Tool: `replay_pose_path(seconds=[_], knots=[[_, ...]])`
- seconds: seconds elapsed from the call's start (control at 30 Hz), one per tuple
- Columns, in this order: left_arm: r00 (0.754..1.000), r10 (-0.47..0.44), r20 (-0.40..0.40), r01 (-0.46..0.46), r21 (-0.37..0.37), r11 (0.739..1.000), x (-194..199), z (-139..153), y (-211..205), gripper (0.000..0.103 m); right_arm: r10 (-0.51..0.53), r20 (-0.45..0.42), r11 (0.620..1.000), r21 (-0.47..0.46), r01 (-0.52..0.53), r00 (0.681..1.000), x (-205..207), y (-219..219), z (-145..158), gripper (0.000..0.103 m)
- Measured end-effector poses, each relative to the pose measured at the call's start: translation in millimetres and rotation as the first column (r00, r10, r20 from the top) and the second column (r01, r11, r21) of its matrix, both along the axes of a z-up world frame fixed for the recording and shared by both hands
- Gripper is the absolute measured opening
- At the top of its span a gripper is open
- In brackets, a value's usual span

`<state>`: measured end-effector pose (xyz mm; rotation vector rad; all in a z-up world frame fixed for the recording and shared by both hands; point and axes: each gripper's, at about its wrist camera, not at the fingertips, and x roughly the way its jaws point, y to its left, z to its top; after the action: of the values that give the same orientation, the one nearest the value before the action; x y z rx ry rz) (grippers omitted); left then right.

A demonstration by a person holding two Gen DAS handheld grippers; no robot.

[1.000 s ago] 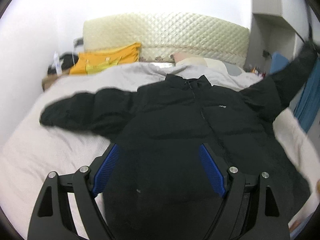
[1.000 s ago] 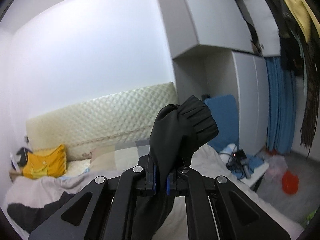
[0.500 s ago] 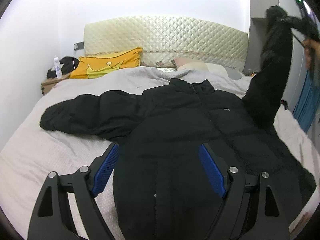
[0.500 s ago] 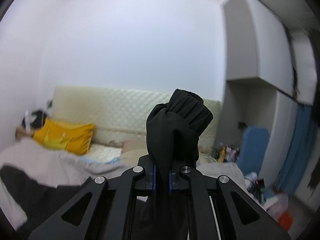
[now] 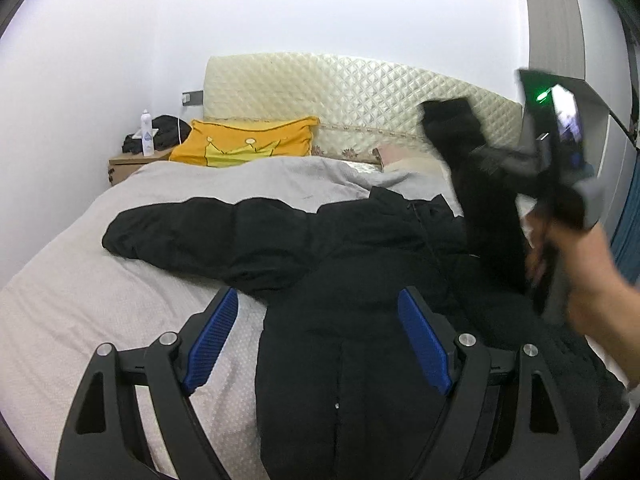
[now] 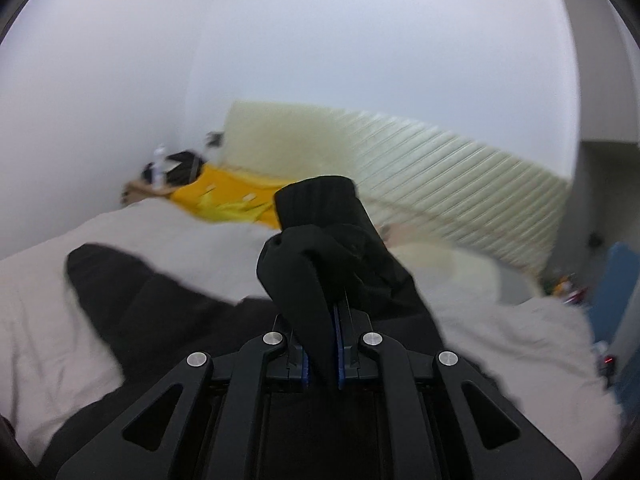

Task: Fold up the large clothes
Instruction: 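Lower the sleeve onto the jacket front and open the right gripper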

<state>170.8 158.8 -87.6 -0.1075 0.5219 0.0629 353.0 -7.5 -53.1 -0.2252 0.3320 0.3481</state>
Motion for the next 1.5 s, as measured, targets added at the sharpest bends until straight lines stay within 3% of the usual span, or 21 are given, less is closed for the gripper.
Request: replay_pose_path(seconds=[0.23, 0.4, 0.53, 0.7, 0.77, 0.87, 0.9, 1.0, 1.17, 1.5], knots=[[0.999, 0.010, -0.040, -0.010, -0.010, 1.000, 5.8, -7.2, 4.6, 0.082, 0.048, -0.220, 0.985, 0.175, -0.009, 0.974, 18.4, 29.0, -56.2, 0.010], [0.998, 0.021, -0.060, -0.022, -0.029, 0.999, 11.5, -11.8, 10.0, 0.082, 0.070, -0.322, 0.984, 0.178, -0.013, 0.944, 23.0, 38.7, -97.0, 0.011], [0.996, 0.031, -0.082, -0.033, -0.030, 0.999, 17.7, -18.5, 12.7, 0.082, 0.048, -0.446, 0.992, 0.126, 0.010, 0.894, 32.0, 50.1, -135.1, 0.011], [0.992, 0.040, -0.116, -0.046, -0.049, 0.998, 25.5, -25.8, 14.8, 0.082, 0.082, -0.481, 0.982, 0.187, 0.011, 0.873, 35.0, 40.0, -137.5, 0.014], [0.994, 0.043, -0.105, -0.048, -0.044, 0.998, 24.4, -24.3, 13.7, 0.082, 0.101, -0.492, 0.978, 0.209, 0.005, 0.865, 32.6, 36.4, -136.1, 0.027], [0.997, 0.046, -0.067, -0.049, -0.036, 0.998, 17.8, -17.7, 10.6, 0.082, 0.141, -0.480, 0.966, 0.257, -0.015, 0.866, 21.8, 29.0, -124.2, 0.059], [0.997, 0.047, -0.057, -0.049, -0.033, 0.998, 16.4, -15.3, 8.6, 0.082, 0.154, -0.472, 0.961, 0.274, -0.021, 0.868, 16.6, 26.4, -119.8, 0.063], [0.998, 0.044, -0.042, -0.044, -0.013, 0.999, 12.0, -9.9, 2.6, 0.082, 0.176, -0.454, 0.952, 0.305, -0.033, 0.873, 3.7, 17.5, -100.9, 0.065], [0.999, 0.021, -0.028, -0.019, 0.054, 0.998, 4.1, 3.7, -17.8, 0.082, 0.156, -0.395, 0.960, 0.277, -0.045, 0.905, -18.0, -4.3, -56.4, 0.065], [0.999, -0.051, 0.002, 0.051, -0.039, 0.998, -18.9, 67.7, -44.6, 0.082, 0.082, -0.237, 0.971, 0.240, -0.024, 0.968, -66.7, -71.0, 43.3, 0.065]])
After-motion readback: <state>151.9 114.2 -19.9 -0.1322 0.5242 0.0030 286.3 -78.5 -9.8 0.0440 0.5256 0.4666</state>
